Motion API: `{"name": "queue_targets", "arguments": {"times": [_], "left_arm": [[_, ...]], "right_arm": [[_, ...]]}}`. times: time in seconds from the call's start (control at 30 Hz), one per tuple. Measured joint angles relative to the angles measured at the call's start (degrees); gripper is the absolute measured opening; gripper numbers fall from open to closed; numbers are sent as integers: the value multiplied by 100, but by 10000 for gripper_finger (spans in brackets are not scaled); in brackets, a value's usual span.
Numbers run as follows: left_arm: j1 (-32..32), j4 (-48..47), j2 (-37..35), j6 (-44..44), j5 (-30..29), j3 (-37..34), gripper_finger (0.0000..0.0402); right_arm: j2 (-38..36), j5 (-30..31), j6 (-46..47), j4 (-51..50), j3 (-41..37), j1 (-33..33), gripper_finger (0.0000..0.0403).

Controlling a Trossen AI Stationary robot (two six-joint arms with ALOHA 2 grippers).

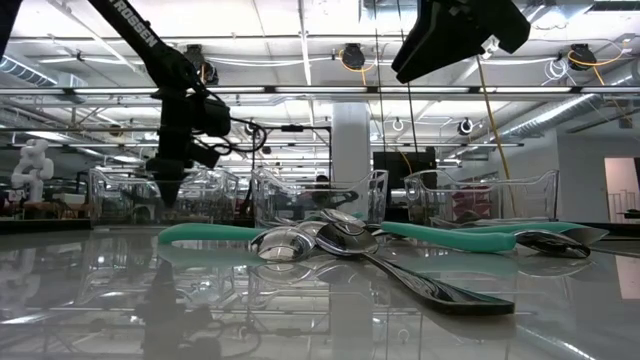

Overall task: Sort silverware by color (type)
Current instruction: Put the black spoon into the left transparent bin, then put the green spoon into the center transparent bin

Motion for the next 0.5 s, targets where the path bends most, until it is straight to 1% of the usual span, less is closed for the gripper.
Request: {"name": "queue_targets", "arguments": {"times": [0.2, 0.3, 0.37, 0.5], "left_arm": [[0, 15, 0, -167, -330, 0, 85], [-47, -55, 0, -488, -564, 66, 96], [-118, -261, 0, -903, -854, 185, 97], [-335, -1015, -41, -1567, -1484, 599, 98]], "right_arm": [[0, 0, 2, 2, 0, 0, 171], [0, 0, 2, 2, 0, 0, 171], [0, 0, 8, 4, 0, 0, 171], [2, 2, 22, 4, 0, 0, 171]]}}
